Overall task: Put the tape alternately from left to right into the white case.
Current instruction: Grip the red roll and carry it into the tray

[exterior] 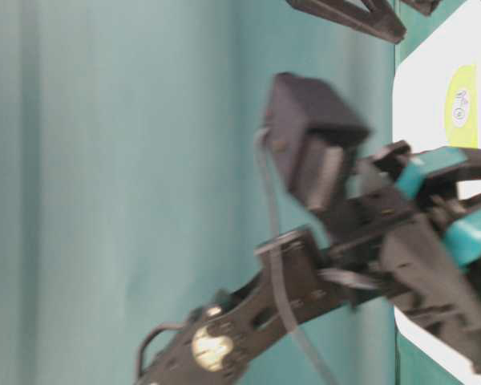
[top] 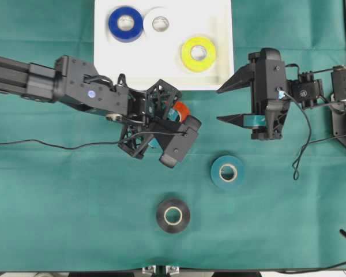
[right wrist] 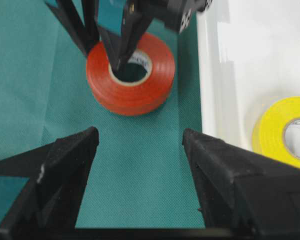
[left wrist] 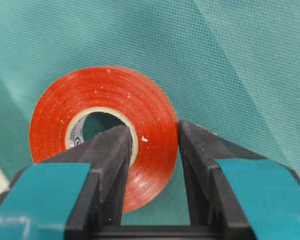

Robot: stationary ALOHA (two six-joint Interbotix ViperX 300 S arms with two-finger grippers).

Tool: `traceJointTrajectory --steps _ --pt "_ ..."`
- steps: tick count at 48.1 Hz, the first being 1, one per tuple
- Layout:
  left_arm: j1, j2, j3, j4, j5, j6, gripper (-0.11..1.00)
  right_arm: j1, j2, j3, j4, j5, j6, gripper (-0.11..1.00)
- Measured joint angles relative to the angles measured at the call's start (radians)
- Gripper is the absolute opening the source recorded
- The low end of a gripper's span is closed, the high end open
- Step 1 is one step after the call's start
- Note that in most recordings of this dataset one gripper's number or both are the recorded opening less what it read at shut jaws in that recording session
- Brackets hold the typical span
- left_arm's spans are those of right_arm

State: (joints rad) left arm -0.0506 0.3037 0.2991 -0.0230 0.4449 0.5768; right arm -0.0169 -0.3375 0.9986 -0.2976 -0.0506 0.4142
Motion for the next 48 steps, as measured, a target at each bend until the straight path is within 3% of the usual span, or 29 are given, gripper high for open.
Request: traceJointTrajectory --steps 16,31,48 --pt "-0.002 -0.175 0.080 0.000 0.002 0.003 -0.03 0.000 -0.002 0.000 0.000 0.002 0.002 0.75" --pt "0.015 -0.193 0.103 0.000 0.002 0.003 -0.03 0.000 0.000 0.000 0.000 -0.002 0.002 0.76" --pt "0.150 -0.175 0.101 0.000 0.003 0.029 -0.03 0.000 0.000 0.000 0.000 -0.003 0.002 0.76"
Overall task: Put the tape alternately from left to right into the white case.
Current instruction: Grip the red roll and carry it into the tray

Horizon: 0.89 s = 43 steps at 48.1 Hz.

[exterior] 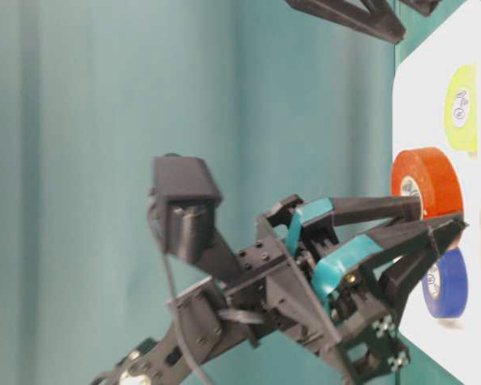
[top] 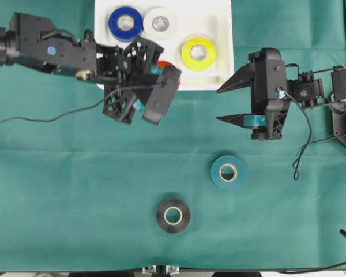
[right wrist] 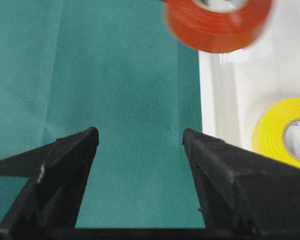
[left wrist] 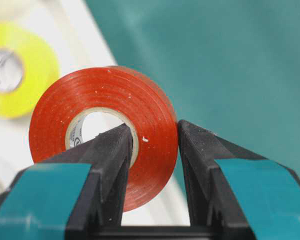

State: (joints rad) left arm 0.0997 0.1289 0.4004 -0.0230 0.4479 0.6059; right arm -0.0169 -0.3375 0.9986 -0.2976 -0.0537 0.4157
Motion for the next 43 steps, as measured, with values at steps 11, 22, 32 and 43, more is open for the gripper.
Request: traceJointTrajectory --steps 11,22,32,43 --pt "0.063 0.044 -0.012 0.002 -0.002 0.091 -0.03 0.000 0.000 0.000 0.000 -0.017 0.000 0.76" --pt "0.109 0.086 -0.021 0.002 -0.008 0.158 -0.03 0.000 0.000 0.000 0.000 -0.021 -0.002 0.75" --pt "0.135 0.098 -0.021 0.002 -0.026 0.169 -0.03 0.000 -0.002 0.000 0.000 -0.025 0.000 0.76" --pt "0.135 0.098 -0.021 0.002 -0.043 0.189 -0.03 0.000 0.003 0.000 0.000 -0.031 -0.002 0.76"
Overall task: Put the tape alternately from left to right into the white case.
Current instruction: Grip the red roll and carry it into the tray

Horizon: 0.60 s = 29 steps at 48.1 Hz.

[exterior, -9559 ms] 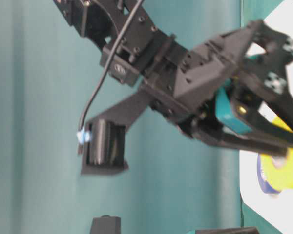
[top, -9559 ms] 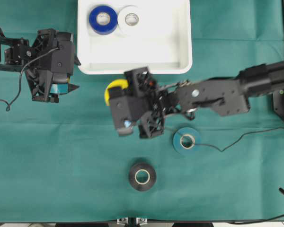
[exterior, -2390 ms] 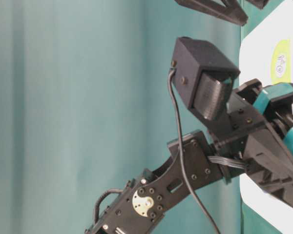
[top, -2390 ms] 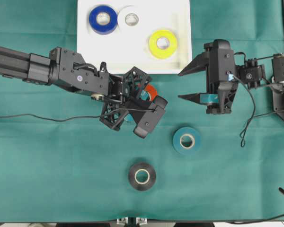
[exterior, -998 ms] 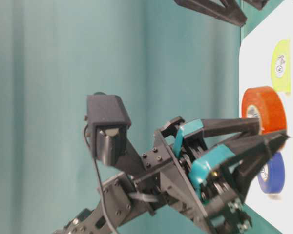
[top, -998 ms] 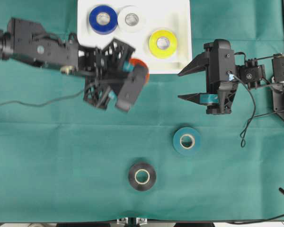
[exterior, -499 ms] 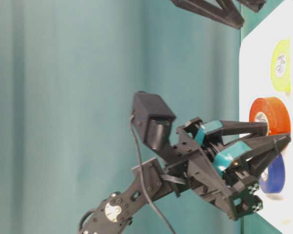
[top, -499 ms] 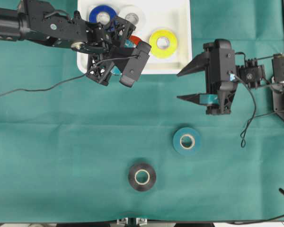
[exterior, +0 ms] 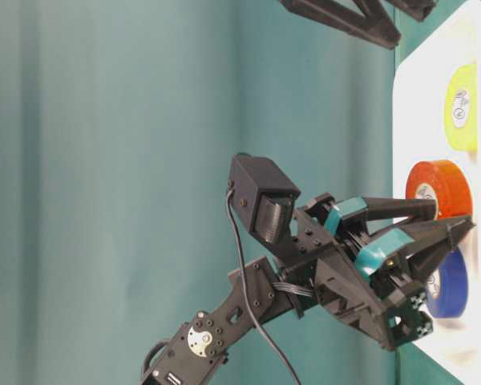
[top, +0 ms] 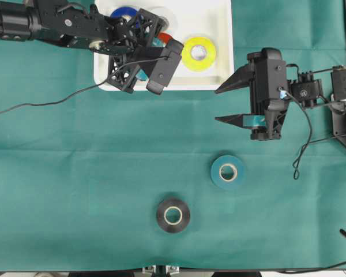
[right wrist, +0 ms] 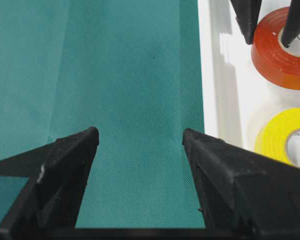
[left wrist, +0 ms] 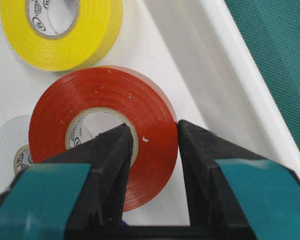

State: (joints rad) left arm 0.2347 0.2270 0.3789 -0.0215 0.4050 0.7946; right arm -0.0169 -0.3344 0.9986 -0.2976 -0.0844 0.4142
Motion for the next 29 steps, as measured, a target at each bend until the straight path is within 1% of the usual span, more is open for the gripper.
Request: traceJointTrajectory --steps 4,6,8,12,17,20,21,22,25,29 --pt "-0.003 0.000 0.000 0.000 -0.002 0.002 -0.01 0.000 0.000 0.000 0.002 0.000 0.002 0.75" --pt "-0.005 0.000 0.000 0.000 -0.002 0.000 0.04 0.000 0.000 0.002 0.000 0.000 0.002 0.76" --pt "-0.006 0.000 0.000 0.000 -0.002 -0.002 0.11 0.000 0.000 0.002 0.000 0.000 0.000 0.75" --pt "-0.006 -0.002 0.000 -0.002 -0.003 -0.002 0.31 0.000 0.000 0.003 0.000 0.000 0.000 0.75" --pt "-0.008 -0.011 0.003 0.000 -0.003 -0.003 0.62 0.000 0.000 0.003 0.000 0.000 0.000 0.76" --pt "-0.008 -0.023 0.011 0.000 -0.003 -0.003 0.79 0.000 0.000 0.005 0.000 -0.002 0.002 0.75" --pt "-0.006 -0.028 0.012 0.000 -0.003 -0.003 0.81 0.000 0.000 0.005 0.000 0.000 0.002 0.75" --pt "-0.006 -0.031 0.014 0.000 -0.003 -0.003 0.80 0.000 0.000 0.005 0.000 0.000 0.002 0.75" --pt "-0.008 -0.037 0.018 0.000 -0.003 -0.003 0.74 0.000 0.000 0.005 0.000 -0.002 0.002 0.75" --pt "-0.008 -0.040 0.025 0.000 -0.003 -0.003 0.75 0.000 0.000 0.005 0.000 -0.002 0.002 0.75"
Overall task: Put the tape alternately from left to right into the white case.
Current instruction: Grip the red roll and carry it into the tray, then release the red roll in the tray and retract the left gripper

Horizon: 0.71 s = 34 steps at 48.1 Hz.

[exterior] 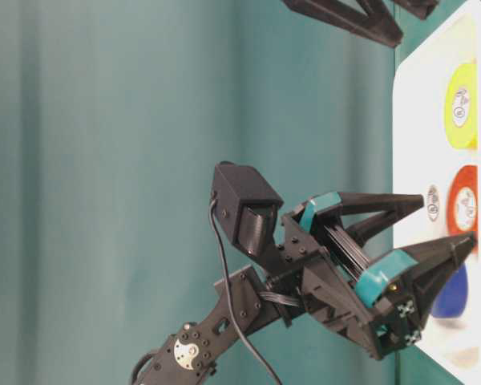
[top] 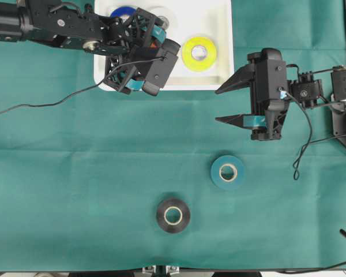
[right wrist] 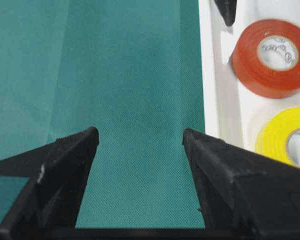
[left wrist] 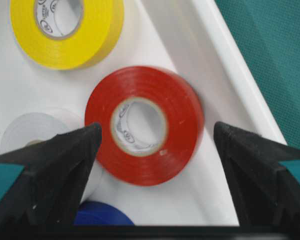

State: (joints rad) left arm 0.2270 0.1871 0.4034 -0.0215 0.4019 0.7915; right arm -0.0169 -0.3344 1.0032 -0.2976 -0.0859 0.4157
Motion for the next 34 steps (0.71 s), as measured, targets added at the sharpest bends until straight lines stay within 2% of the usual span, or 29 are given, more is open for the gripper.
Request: traceJointTrajectory --steps 23,34 --pt "-0.005 -0.005 0.006 0.000 -0.003 -0.002 0.75 0.000 0.000 -0.002 0.000 0.000 -0.002 0.76" --pt "-0.057 -0.078 0.025 0.000 -0.002 -0.018 0.75 -0.002 0.000 -0.002 0.002 0.000 -0.003 0.75"
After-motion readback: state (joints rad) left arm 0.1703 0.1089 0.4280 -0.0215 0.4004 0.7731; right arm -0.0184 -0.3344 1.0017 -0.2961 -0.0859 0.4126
